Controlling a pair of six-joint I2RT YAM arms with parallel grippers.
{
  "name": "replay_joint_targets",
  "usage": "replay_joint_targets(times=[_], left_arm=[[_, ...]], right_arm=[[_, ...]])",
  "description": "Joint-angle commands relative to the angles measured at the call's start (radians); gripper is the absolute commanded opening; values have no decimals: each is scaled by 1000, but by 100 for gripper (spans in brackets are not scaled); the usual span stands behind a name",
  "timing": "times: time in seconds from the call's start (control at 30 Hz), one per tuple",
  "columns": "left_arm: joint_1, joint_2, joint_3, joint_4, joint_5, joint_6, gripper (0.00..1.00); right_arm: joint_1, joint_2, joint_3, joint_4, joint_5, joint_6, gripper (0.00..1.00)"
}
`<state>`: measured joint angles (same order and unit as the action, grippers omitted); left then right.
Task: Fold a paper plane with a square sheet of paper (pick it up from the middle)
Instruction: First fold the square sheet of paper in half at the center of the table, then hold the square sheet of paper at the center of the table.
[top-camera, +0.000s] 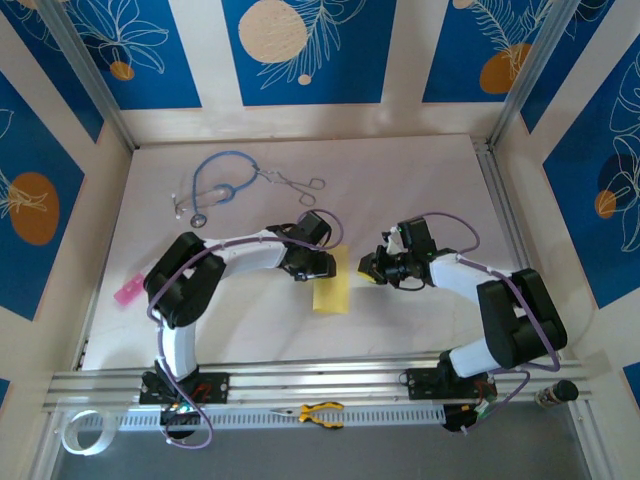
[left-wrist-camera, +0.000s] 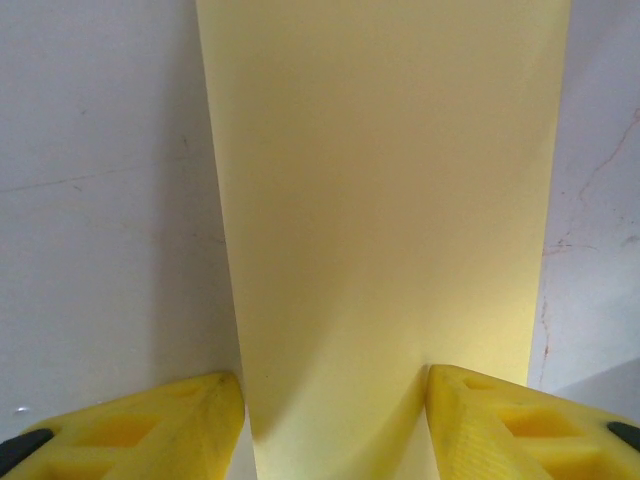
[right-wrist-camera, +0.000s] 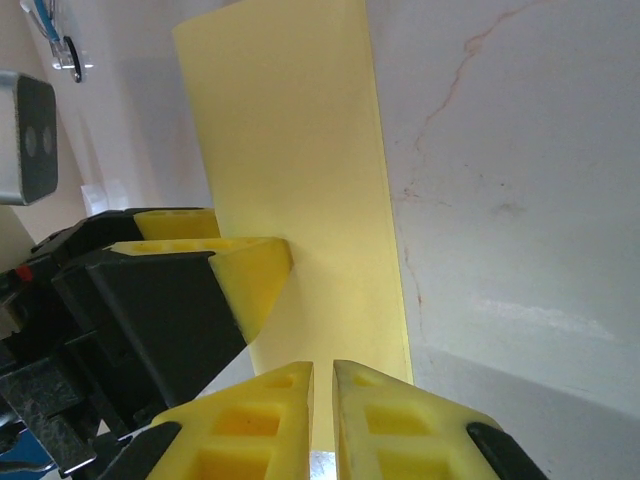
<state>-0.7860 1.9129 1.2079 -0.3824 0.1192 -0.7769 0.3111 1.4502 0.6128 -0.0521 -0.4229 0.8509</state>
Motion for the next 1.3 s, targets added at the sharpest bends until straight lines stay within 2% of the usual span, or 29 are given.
replay_joint_targets(times=[0.0, 0.47, 0.6, 0.97, 1.27], left_arm=[[-15, 69, -8, -4, -6, 2, 56], [-17, 90, -6, -24, -24, 7, 56], [-18, 93, -11, -19, -20, 5, 56], [-19, 98, -10, -17, -18, 1, 55], [-21, 99, -10, -14, -16, 1, 55]], right_arm=[[11, 18, 11, -4, -22, -6, 14], [22, 26, 26, -12, -26, -13, 14], [45, 49, 49, -21, -32, -32, 11], [127, 153, 124, -46, 80, -47, 4], [147, 225, 153, -15, 62, -52, 1]])
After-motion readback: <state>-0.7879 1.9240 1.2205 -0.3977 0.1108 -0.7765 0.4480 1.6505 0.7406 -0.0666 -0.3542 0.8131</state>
